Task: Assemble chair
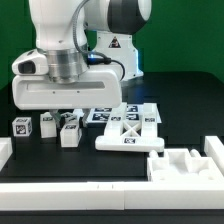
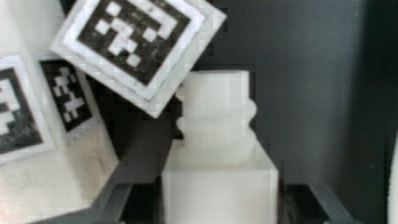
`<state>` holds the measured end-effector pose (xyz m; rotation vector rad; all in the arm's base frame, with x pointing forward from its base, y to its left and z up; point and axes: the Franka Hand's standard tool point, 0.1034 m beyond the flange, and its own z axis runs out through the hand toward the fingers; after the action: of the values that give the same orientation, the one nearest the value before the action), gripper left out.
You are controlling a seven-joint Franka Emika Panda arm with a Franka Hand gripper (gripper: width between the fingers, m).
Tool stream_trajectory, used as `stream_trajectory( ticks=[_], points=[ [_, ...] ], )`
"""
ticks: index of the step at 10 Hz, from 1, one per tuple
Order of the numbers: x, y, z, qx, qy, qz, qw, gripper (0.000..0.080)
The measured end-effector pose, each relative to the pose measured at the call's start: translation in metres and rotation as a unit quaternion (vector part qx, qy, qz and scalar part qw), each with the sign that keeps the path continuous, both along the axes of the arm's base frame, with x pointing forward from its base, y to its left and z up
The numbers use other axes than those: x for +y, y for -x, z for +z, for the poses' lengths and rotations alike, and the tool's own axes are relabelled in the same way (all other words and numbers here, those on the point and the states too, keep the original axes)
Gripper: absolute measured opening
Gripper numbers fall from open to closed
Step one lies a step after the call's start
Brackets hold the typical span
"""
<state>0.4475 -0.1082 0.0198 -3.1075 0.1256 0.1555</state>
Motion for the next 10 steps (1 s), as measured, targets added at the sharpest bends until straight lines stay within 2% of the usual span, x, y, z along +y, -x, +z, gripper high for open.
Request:
stream_trajectory(
  ticks=[5,6,7,8,9,10],
  points=[
    [0.0,-0.001,0.0,0.001,0.0,-0.013,1.0,0.0282],
    [0.001,0.001,0.001,0.014,-0.006,-0.009,1.0,0.0392],
    [-0.002,-0.005,0.007,0.031,-0.017,-0.008,0.999,0.0528],
    [-0.004,-0.014,0.014,0.034,-0.019,-0.002,0.999,0.0528],
    [-0.004,-0.019,0.024,0.071,-0.033,0.014,0.997,0.0624],
    [-0.004,-0.026,0.036,0.109,-0.05,0.019,0.993,0.0642]
  ],
)
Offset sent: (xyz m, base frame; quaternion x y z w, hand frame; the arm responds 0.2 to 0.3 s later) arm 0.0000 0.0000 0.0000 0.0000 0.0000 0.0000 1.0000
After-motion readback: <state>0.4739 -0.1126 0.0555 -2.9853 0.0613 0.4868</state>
